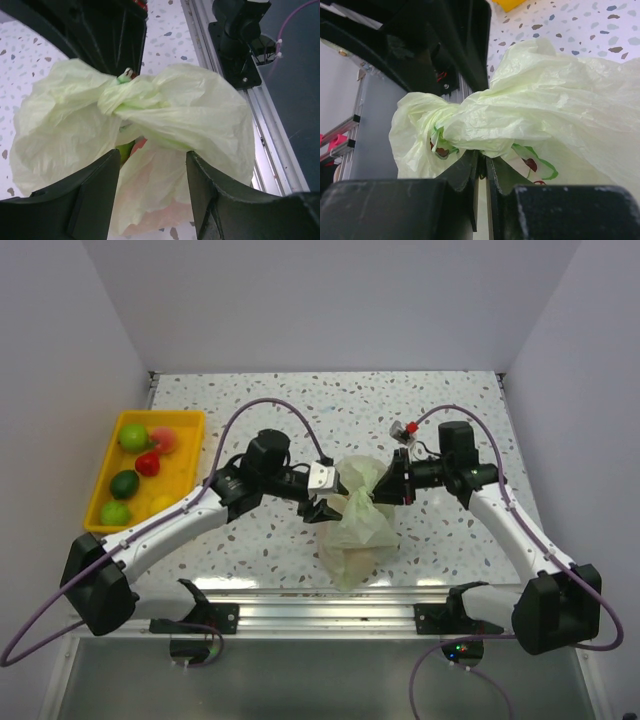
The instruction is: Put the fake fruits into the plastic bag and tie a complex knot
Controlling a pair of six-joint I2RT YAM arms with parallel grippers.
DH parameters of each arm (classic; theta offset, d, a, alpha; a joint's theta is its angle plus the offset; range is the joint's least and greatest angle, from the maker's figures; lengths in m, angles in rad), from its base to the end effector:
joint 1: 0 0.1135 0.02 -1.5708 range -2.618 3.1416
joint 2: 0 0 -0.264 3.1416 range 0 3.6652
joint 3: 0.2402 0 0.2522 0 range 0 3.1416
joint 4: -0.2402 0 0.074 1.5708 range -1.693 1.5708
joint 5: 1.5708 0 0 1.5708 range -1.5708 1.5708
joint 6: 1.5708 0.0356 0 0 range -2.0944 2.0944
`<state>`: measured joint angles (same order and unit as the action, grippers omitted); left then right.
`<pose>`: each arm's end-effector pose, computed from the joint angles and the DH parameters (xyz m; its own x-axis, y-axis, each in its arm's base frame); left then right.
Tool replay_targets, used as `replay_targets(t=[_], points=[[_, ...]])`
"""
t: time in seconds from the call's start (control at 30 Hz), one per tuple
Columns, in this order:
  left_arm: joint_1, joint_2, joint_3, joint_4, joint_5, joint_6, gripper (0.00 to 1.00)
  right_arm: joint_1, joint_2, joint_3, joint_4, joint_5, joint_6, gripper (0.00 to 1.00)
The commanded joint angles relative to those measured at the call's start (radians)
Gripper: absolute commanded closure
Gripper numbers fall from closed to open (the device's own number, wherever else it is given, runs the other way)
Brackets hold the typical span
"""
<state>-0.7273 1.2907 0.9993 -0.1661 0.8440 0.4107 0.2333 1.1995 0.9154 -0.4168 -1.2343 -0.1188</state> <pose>0.1963 -0.2104 0.3112 0.0738 0.2894 -0.9543 0.9959 -0.0709 0.0556 0.2274 0.0886 0.2931 -0.5308 -0.1663 -0.8310 -0.8471 0.1357 0.5139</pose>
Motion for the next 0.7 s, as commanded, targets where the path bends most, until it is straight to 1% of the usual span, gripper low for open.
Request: replay_targets(t=[0.0, 0.2, 0.27, 0.33, 0.37, 0.4, 0.47, 0.5, 0.6, 0.67], points=[[-0.043, 0.015, 0.062, 0.071, -0.029, -0.033, 0.39, 0.011, -0.006, 0.017, 0.023, 0.019, -0.005, 1.00], [-0.090, 0.061, 0.105, 0.077, -0.078, -0.091, 0.37, 0.017, -0.012, 0.008, 0.032, 0.029, 0.002, 1.00], [-0.093, 0.073, 0.120, 0.080, -0.134, -0.133, 0.39, 0.023, -0.020, 0.007, 0.044, 0.032, 0.010, 1.00], [-0.093, 0.096, 0.134, 0.062, -0.167, -0.144, 0.49, 0.024, -0.023, 0.004, 0.047, 0.035, 0.011, 1.00], [-0.093, 0.107, 0.146, 0.051, -0.175, -0.150, 0.57, 0.024, -0.023, 0.005, 0.041, 0.035, 0.011, 1.00], [-0.093, 0.111, 0.151, 0.042, -0.178, -0.151, 0.73, 0.026, -0.023, 0.008, 0.038, 0.036, 0.005, 1.00], [-0.093, 0.105, 0.148, 0.008, -0.192, -0.147, 0.87, 0.024, -0.023, 0.014, 0.010, 0.036, -0.008, 1.00], [-0.092, 0.098, 0.141, 0.004, -0.194, -0.147, 1.00, 0.024, -0.021, 0.022, 0.000, 0.039, -0.028, 1.00], [-0.087, 0.033, 0.081, 0.010, -0.201, -0.133, 1.00, 0.024, -0.017, 0.048, -0.072, 0.042, -0.093, 1.00], [-0.086, -0.011, 0.045, -0.018, -0.207, -0.095, 1.00, 0.020, -0.008, 0.066, -0.147, 0.050, -0.136, 1.00]])
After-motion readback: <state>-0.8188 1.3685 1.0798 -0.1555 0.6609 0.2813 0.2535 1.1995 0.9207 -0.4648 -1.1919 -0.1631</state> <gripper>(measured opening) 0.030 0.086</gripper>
